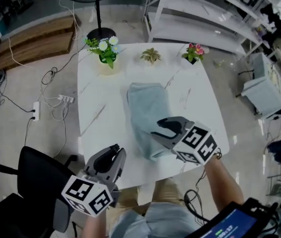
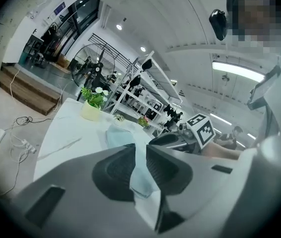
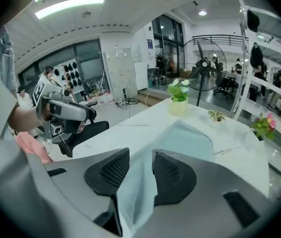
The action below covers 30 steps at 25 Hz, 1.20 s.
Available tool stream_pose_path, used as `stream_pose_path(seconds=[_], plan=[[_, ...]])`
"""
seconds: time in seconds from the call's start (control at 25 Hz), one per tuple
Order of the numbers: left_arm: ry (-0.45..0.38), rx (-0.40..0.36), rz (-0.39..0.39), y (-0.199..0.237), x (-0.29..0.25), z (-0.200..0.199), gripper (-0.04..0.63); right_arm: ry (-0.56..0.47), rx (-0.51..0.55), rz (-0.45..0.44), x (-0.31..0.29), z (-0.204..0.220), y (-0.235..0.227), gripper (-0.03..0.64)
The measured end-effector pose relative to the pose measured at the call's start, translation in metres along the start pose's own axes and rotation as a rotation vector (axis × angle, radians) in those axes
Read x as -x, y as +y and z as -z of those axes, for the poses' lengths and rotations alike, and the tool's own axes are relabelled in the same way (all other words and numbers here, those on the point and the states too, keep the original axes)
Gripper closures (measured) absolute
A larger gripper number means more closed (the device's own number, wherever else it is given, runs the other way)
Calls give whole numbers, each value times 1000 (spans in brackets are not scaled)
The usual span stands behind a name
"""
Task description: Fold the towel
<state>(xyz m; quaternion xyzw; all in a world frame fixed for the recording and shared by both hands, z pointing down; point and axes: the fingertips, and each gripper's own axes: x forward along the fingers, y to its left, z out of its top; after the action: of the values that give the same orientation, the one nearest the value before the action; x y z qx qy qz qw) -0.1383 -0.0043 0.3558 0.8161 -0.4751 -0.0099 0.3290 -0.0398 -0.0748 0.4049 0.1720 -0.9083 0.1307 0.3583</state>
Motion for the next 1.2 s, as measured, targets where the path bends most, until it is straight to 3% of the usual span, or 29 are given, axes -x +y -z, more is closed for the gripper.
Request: stream_pose_path(seconds=[0.12, 0.4, 0.52, 0.64, 0.8, 0.92, 1.08, 1.2], plan=[[22, 1, 11, -2, -6, 9, 525, -12, -70, -2, 3, 21, -4, 528], [93, 30, 29, -6, -17, 43, 525, 210, -86, -144, -41, 104, 61, 528], [119, 36, 33, -5, -23, 55, 525, 229, -57, -136, -55, 120, 75, 531], [146, 35, 45, -9, -31, 64, 525, 199, -26, -145, -48, 110, 75, 529], [170, 24, 80, -20, -46, 69, 525, 76, -59, -55, -6, 84, 42, 544], [194, 1, 119, -32, -61, 73, 525, 109, -118, 39, 10, 116, 7, 552], [238, -32, 177, -49, -82, 85, 523, 229, -120, 23, 1, 168, 4, 556], [270, -51, 215, -61, -99, 94, 522, 182, -83, 5, 23, 132, -10, 541]])
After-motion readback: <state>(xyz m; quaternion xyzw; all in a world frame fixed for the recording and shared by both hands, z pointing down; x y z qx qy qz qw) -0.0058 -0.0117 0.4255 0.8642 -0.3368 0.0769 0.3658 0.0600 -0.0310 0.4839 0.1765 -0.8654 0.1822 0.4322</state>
